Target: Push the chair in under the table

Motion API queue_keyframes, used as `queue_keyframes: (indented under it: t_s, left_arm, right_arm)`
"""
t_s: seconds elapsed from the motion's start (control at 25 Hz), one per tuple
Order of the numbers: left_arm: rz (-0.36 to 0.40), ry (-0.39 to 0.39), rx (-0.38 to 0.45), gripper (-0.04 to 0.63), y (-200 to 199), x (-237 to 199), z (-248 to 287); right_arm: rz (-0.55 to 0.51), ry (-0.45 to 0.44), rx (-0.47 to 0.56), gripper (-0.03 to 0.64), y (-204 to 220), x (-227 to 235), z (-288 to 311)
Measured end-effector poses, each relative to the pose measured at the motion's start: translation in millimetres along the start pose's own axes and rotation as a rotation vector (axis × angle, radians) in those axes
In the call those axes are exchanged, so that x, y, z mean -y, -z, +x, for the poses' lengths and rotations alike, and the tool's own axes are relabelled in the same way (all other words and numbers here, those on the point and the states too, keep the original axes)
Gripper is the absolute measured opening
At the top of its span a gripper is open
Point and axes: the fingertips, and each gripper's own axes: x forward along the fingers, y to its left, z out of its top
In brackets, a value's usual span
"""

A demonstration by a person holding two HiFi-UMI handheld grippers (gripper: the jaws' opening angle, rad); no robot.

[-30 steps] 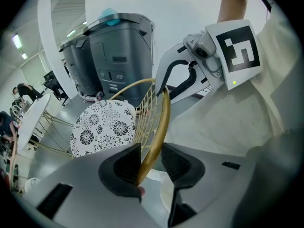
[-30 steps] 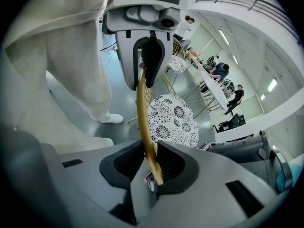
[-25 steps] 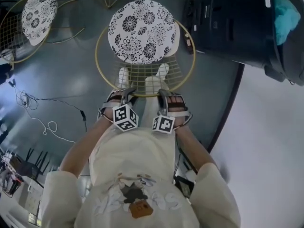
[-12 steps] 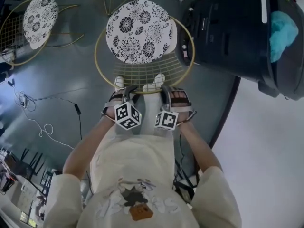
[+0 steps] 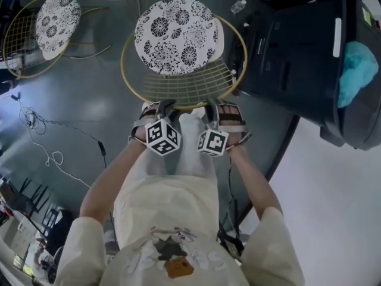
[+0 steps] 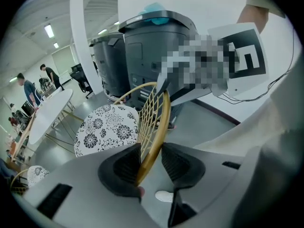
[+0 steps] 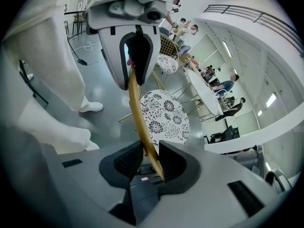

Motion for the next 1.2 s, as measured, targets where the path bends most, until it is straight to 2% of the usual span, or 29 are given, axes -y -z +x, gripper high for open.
queue_keyframes:
  t_s: [0.32,0.56,0.68,0.88,1.08,1.2]
  left_arm:
    - [0.018,-0.004,0.003,0.137,1,-7,7]
    - [0.007,-0.006,0.028,0.137,-3,-1,-2]
    - [0.014,-0.033,0.044,0.136,6,13,10]
    - [0.104,-0.11,0.116,0.135,54,47,34]
    - [0.092,-0.11,0.123,0.135,68,59,34]
    - [0.074,-0.101,0.118,0.135,64,59,36]
  right_arm:
    - [0.001,0.008,0.02,0.097,0,1,11]
    - [0.01,0.021,-0.014,0.097,0,3,1]
    - [0.029,0.08,-0.029,0.098,9,-13,7]
    - [0.066,0.246,-0.082,0.101,9,-74,20]
    - [0.06,0.287,-0.11,0.101,4,-89,18]
    - [0.073,0.265,-0.133,0.105,8,-86,19]
